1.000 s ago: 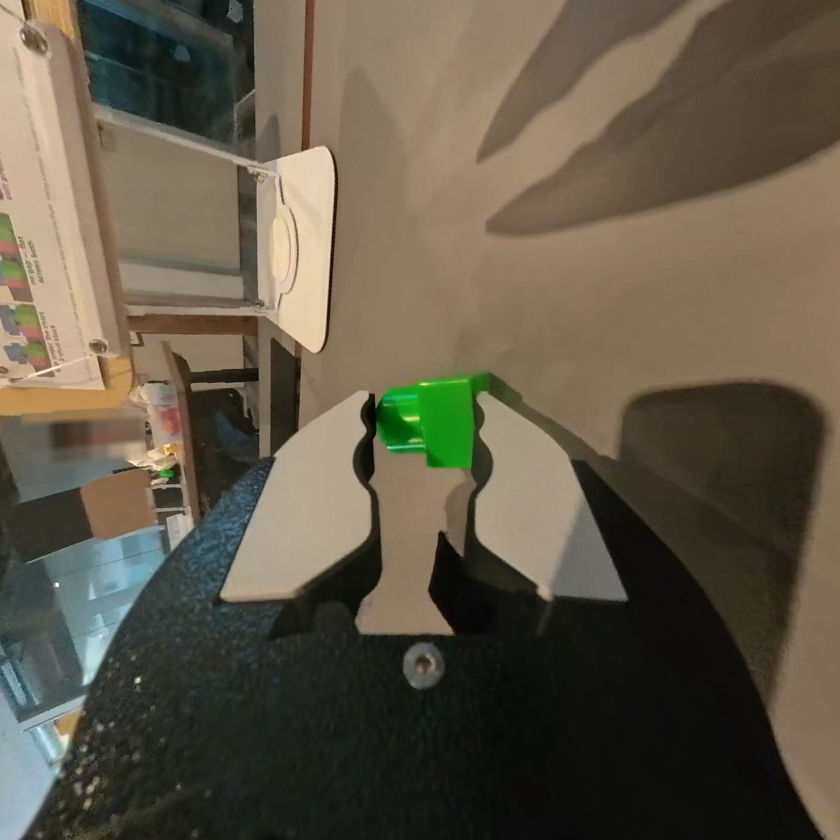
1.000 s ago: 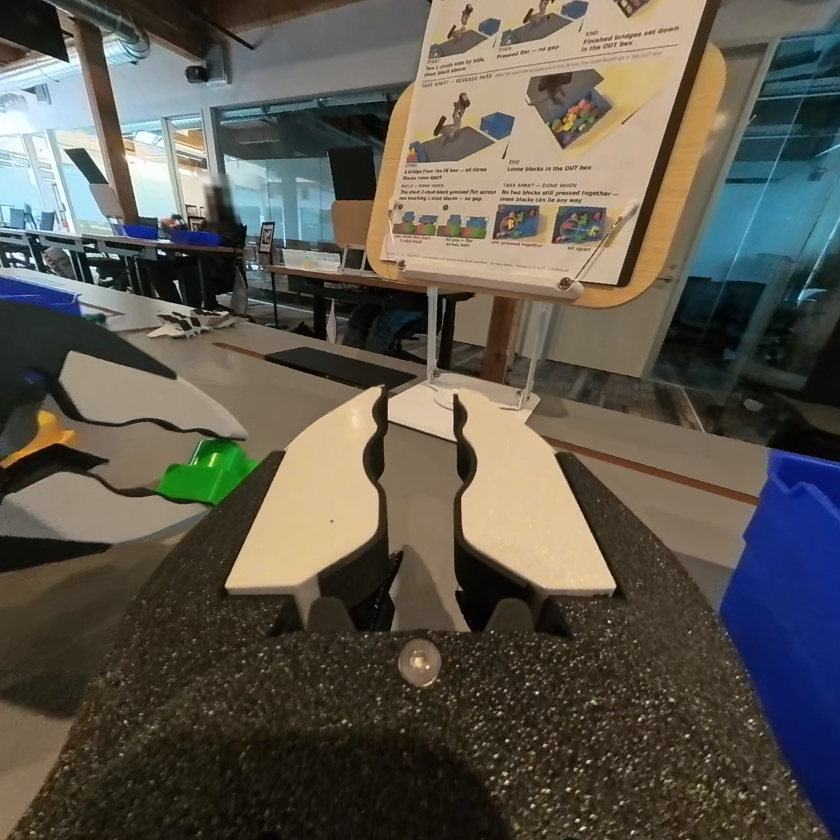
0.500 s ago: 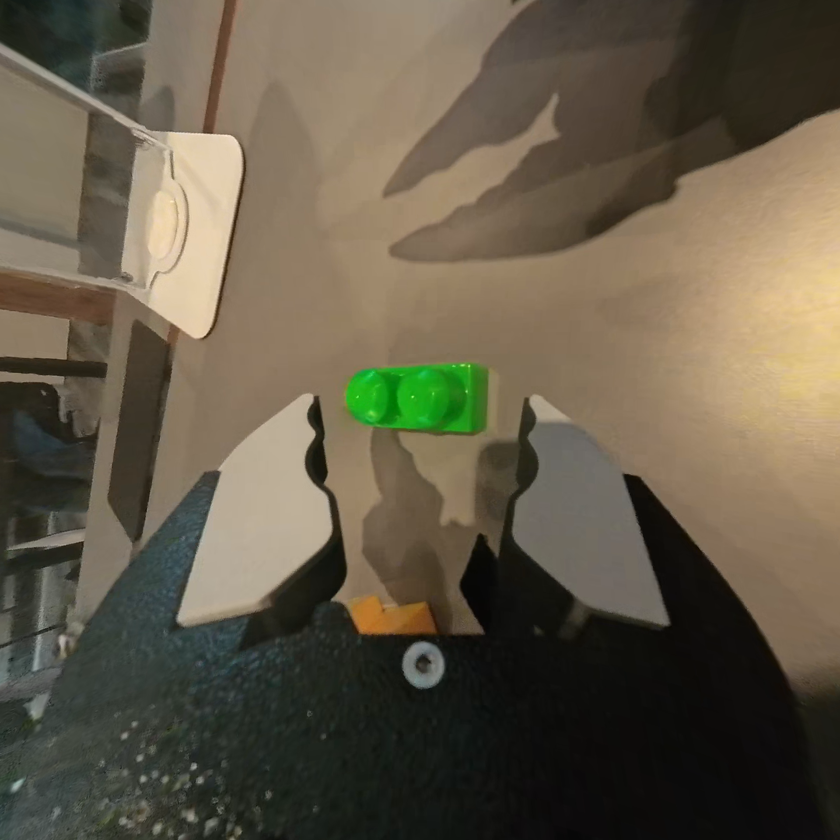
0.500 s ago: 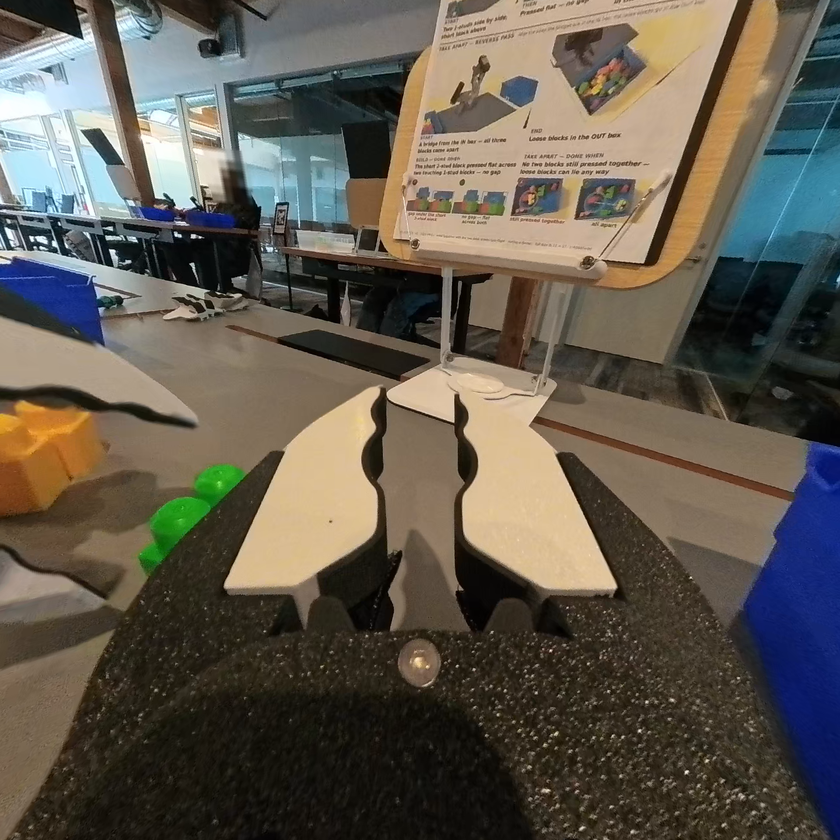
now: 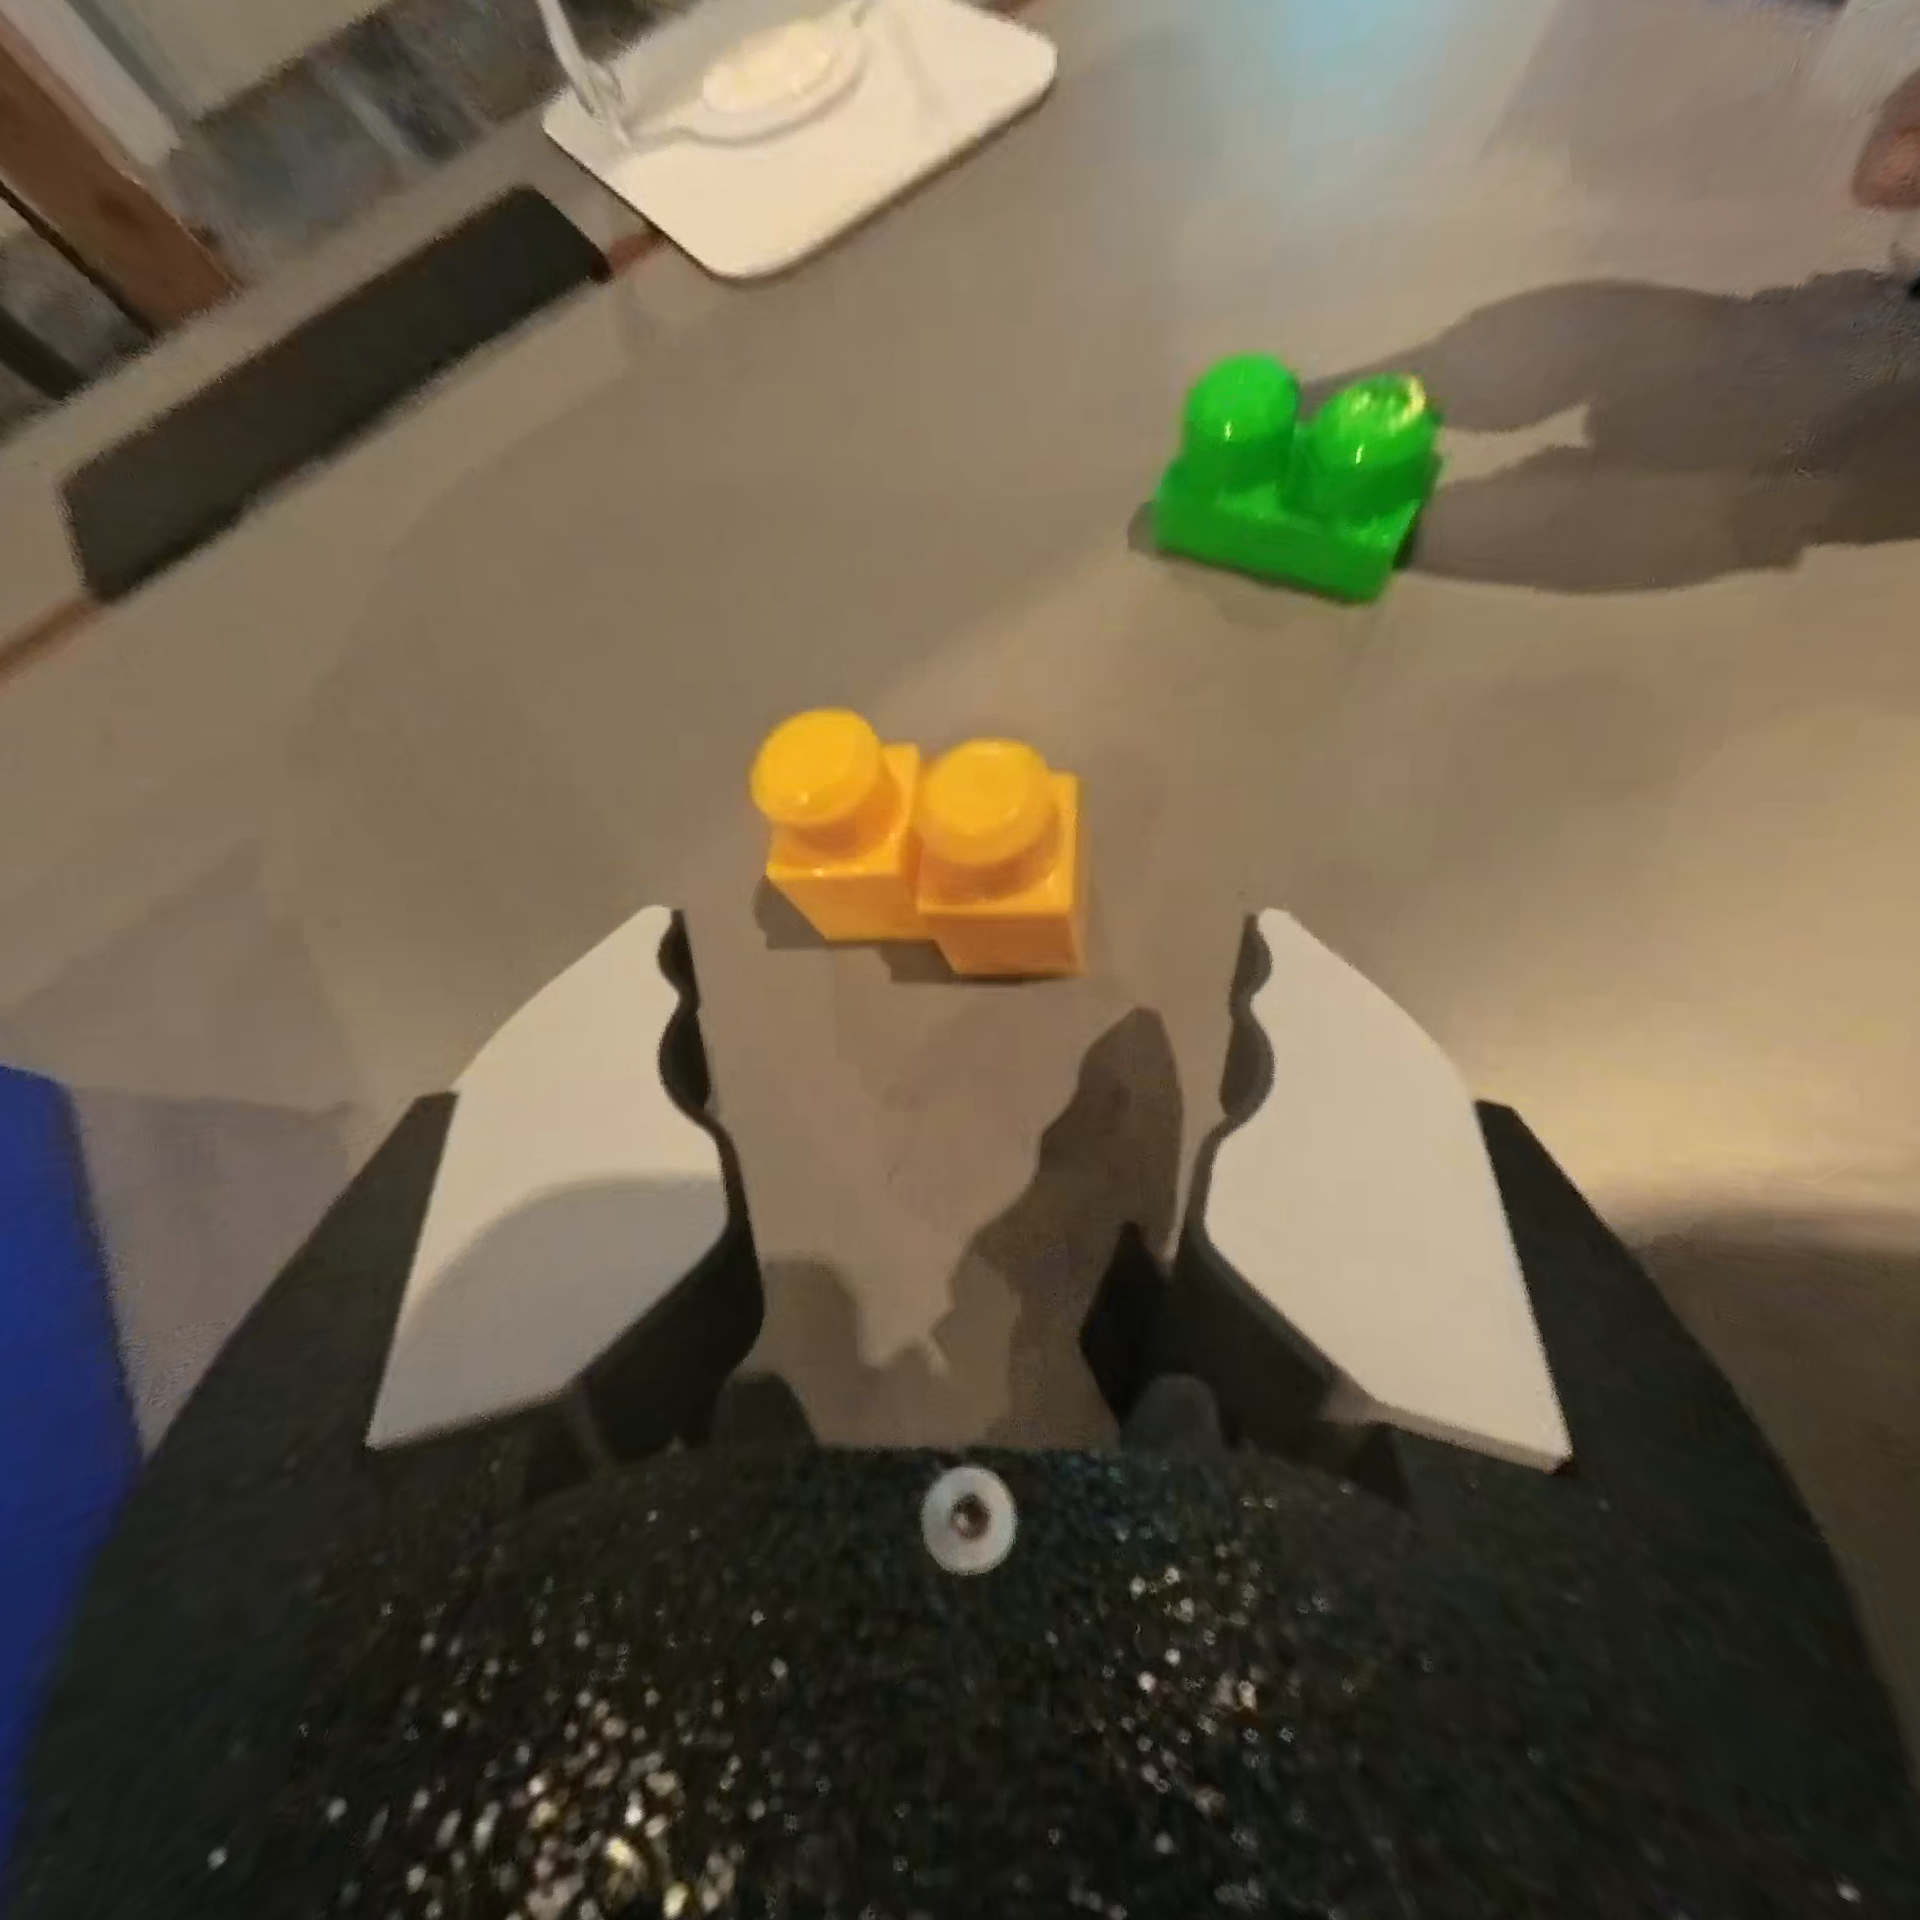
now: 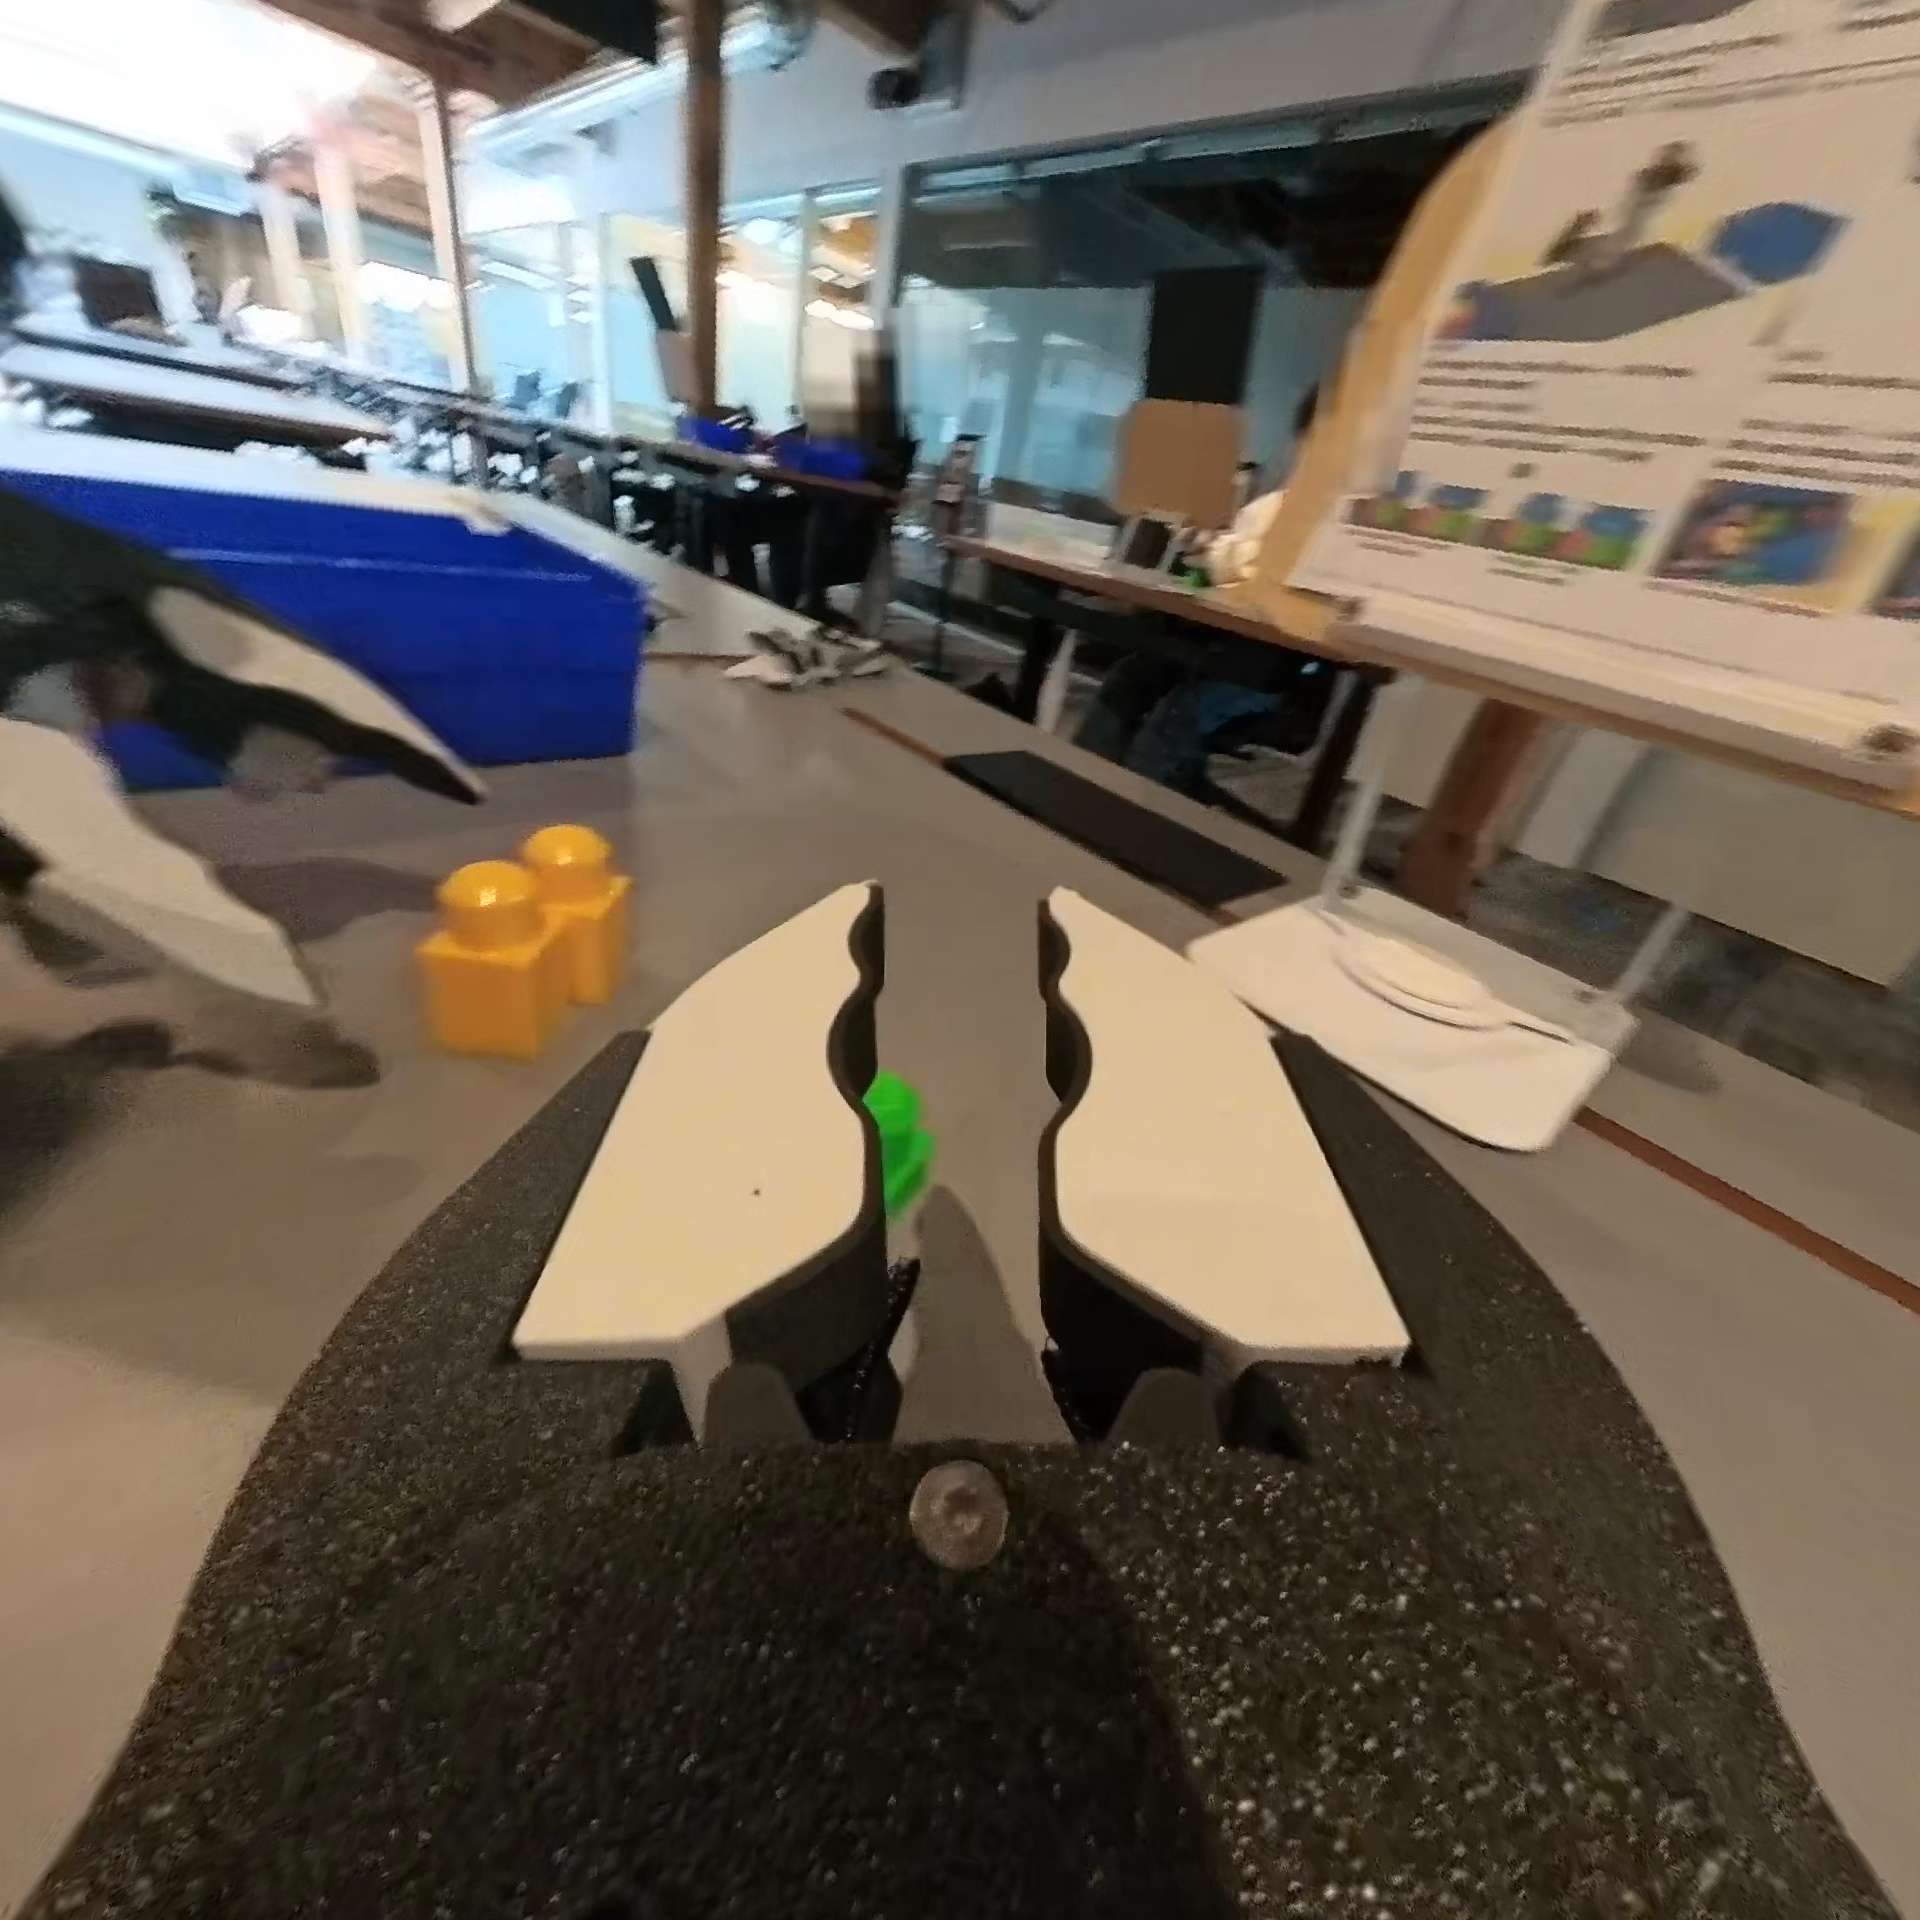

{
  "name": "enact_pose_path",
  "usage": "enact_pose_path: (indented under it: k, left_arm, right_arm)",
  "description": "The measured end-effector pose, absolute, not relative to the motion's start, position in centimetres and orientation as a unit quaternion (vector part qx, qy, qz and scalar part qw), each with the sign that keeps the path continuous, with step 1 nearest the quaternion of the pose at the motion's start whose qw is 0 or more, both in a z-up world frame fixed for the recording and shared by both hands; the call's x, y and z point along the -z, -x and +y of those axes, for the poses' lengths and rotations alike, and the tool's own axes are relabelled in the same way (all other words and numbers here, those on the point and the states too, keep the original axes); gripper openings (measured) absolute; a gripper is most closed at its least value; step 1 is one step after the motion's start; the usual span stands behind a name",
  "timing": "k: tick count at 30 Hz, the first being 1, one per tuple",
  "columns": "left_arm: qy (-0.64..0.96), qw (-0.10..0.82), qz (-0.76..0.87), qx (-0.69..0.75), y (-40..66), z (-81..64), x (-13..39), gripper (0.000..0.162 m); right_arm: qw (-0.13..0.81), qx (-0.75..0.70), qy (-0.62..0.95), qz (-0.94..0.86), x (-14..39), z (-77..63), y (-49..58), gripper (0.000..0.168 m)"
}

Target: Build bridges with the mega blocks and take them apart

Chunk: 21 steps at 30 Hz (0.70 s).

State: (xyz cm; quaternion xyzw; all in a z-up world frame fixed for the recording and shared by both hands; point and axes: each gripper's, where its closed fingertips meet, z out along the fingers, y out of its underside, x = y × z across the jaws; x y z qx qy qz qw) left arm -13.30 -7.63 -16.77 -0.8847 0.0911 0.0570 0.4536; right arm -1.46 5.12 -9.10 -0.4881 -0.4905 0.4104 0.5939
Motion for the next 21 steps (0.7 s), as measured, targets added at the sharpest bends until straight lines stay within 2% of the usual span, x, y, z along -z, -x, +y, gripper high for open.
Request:
enact_pose_path:
  k: [2,5,8,11,15,21]
  left_arm:
    - [0.893,0.439,0.095,-0.034,13.7,-7.5,18.1,0.103]
    - [0.897,0.431,0.101,-0.009,14.2,-7.4,19.2,0.101]
    - [0.897,0.430,0.105,-0.006,14.7,-7.5,19.6,0.096]
    - [0.884,0.457,0.091,-0.028,15.6,-7.5,19.0,0.079]
    - [0.879,0.470,0.056,-0.062,17.6,-7.4,18.7,0.069]
    - [0.889,0.448,0.068,-0.063,17.9,-6.8,19.8,0.069]
  right_arm:
    - [0.563,-0.417,0.478,-0.530,9.7,3.1,2.7,0.017]
    - [0.516,-0.405,0.478,-0.584,11.0,0.5,4.6,0.000]
    - [0.500,-0.347,0.482,-0.630,12.5,-0.8,6.3,0.000]
    - [0.481,-0.319,0.485,-0.657,13.3,-1.9,7.7,0.000]
    - [0.442,-0.318,0.508,-0.667,14.7,-3.2,9.2,0.005]
    - [0.422,-0.332,0.521,-0.663,16.2,-4.7,10.2,0.026]
